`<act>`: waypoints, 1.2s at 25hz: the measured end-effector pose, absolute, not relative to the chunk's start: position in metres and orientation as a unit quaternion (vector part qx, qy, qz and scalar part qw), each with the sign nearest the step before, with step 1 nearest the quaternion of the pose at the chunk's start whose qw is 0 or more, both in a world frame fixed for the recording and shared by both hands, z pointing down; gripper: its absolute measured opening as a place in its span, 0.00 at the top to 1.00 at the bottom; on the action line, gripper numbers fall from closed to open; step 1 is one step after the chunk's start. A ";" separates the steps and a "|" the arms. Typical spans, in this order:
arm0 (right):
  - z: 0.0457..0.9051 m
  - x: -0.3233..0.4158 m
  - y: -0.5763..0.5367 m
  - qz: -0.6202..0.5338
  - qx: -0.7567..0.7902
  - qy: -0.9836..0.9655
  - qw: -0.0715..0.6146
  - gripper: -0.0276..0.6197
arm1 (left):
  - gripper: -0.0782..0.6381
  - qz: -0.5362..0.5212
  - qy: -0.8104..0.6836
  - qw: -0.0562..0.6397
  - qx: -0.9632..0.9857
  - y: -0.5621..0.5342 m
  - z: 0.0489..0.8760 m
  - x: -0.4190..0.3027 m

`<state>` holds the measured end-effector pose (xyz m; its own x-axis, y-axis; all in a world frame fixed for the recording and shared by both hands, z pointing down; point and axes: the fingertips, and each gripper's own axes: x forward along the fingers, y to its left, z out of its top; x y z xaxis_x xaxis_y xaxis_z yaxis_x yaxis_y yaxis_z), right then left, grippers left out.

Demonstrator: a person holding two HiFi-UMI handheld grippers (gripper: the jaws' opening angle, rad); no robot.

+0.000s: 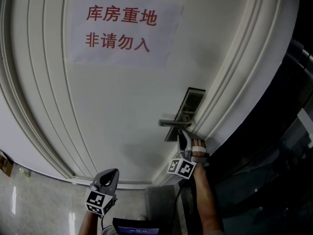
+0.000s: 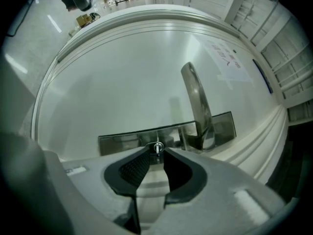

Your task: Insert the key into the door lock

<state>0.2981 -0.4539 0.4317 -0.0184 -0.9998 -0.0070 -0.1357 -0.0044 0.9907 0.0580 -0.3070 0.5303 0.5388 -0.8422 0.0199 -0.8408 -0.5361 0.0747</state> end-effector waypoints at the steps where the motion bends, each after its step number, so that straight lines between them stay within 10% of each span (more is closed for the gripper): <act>1: 0.431 0.298 -0.453 -0.471 0.530 -0.538 0.456 0.81 | 0.89 -0.009 -0.480 0.037 0.877 -0.307 0.530 0.059; 13: 0.425 0.295 -0.444 -0.467 0.539 -0.550 0.435 0.68 | 0.89 -0.006 -0.476 0.037 0.879 -0.307 0.531 0.060; 30: 0.395 0.295 -0.382 -0.387 0.598 -0.640 0.288 0.76 | 0.89 -0.006 -0.460 0.029 0.887 -0.302 0.526 0.072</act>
